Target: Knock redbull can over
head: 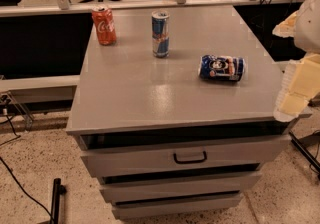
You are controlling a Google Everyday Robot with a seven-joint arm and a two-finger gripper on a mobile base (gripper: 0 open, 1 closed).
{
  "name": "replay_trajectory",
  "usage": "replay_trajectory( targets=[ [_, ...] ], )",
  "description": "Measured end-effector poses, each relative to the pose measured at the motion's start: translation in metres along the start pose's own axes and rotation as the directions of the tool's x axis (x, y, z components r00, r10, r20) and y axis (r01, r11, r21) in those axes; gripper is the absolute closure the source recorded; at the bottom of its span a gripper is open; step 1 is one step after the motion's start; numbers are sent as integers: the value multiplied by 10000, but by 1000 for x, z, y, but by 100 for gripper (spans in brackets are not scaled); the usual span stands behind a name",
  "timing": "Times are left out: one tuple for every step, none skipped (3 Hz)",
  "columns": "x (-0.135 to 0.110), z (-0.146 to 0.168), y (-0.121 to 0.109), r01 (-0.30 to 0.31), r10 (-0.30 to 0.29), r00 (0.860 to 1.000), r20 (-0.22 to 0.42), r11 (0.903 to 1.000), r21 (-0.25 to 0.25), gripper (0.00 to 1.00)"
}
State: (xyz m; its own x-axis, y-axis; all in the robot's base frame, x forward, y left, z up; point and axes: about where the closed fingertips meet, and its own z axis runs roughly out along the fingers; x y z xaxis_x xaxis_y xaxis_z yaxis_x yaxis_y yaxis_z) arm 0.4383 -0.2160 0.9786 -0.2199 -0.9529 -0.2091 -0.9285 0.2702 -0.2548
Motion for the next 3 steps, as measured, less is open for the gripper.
replay_trajectory(
  targets=[
    [0, 0, 0, 0, 0, 10000, 1, 10000, 2, 0],
    [-9, 7, -21, 187, -191, 9993, 330, 9997, 129, 0],
    [-22, 17, -56, 421, -444, 9948, 918, 9987, 272, 0]
  ],
)
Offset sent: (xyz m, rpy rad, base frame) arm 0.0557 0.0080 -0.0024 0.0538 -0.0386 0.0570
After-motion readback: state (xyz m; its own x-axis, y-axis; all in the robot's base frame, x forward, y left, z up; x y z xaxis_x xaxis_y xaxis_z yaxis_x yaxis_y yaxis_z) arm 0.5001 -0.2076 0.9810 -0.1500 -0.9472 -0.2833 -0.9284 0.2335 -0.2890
